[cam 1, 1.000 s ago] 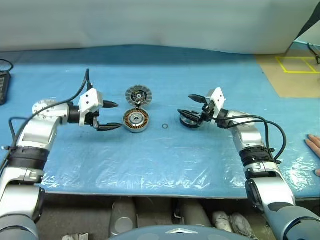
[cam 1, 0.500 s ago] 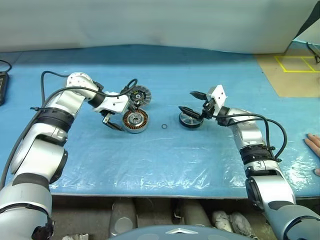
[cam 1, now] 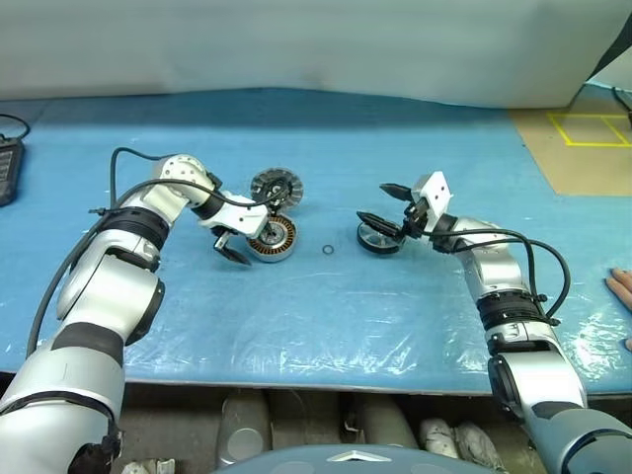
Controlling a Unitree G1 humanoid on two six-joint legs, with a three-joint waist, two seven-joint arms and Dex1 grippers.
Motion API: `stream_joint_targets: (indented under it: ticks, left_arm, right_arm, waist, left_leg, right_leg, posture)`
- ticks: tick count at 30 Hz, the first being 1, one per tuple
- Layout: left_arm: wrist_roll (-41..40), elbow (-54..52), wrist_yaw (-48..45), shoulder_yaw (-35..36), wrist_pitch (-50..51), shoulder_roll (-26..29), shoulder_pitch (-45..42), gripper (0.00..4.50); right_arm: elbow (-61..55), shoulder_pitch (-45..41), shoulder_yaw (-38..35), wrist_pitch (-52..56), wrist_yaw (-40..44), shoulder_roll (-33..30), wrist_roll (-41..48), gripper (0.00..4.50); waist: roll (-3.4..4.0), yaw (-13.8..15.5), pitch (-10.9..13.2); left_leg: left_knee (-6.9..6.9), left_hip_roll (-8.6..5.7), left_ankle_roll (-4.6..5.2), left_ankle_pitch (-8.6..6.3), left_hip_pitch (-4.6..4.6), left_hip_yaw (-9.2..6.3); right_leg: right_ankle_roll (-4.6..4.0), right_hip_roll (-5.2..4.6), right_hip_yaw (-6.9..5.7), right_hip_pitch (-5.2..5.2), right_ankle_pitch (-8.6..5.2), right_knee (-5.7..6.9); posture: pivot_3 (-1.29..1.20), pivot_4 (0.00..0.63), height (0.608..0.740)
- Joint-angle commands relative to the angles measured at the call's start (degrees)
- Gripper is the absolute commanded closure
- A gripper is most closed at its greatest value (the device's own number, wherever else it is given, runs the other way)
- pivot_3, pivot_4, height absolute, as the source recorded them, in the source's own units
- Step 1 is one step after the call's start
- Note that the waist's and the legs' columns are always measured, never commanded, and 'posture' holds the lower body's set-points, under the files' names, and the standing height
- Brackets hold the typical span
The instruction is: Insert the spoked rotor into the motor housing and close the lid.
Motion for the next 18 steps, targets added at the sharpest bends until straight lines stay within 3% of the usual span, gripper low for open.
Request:
stream_joint_targets:
  ticks: [1,17,18]
  left_arm:
    - [0.3,0.2,0.0,1.0,-1.0,0.2,-1.7,0.32]
    - [6.7,-0.3,0.6,-3.6,-5.4,-1.1,0.7,0.32]
    - [6.9,-0.4,0.6,-3.7,-5.5,-1.3,1.0,0.5]
  right_arm:
    - [-2.6,0.0,-0.9,-0.9,-0.1,-0.4,0.9,0.03]
    - [-3.0,0.4,-0.9,-0.9,-0.7,-0.2,1.0,0.03]
    - [-3.0,0.5,-0.9,-0.9,-0.7,-0.2,1.0,0.01]
  waist:
    - [0.0,0.3,0.0]
    - [0.0,0.4,0.0]
    - [0.0,0.4,0.0]
  left_leg:
    - [0.0,0.0,0.0,0.0,0.0,0.0]
    - [0.02,0.01,0.0,0.0,0.08,0.0]
    - [0.02,0.01,0.0,0.0,0.1,0.0]
  right_leg:
    - [-0.01,0.0,0.0,0.0,-0.01,0.01]
    - [-0.02,-0.01,0.0,0.06,-0.01,0.04]
    - [-0.02,-0.01,0.0,0.1,-0.01,0.03]
  posture:
    - [0.0,0.15,0.74]
    - [0.0,0.15,0.74]
    - [0.0,0.15,0.74]
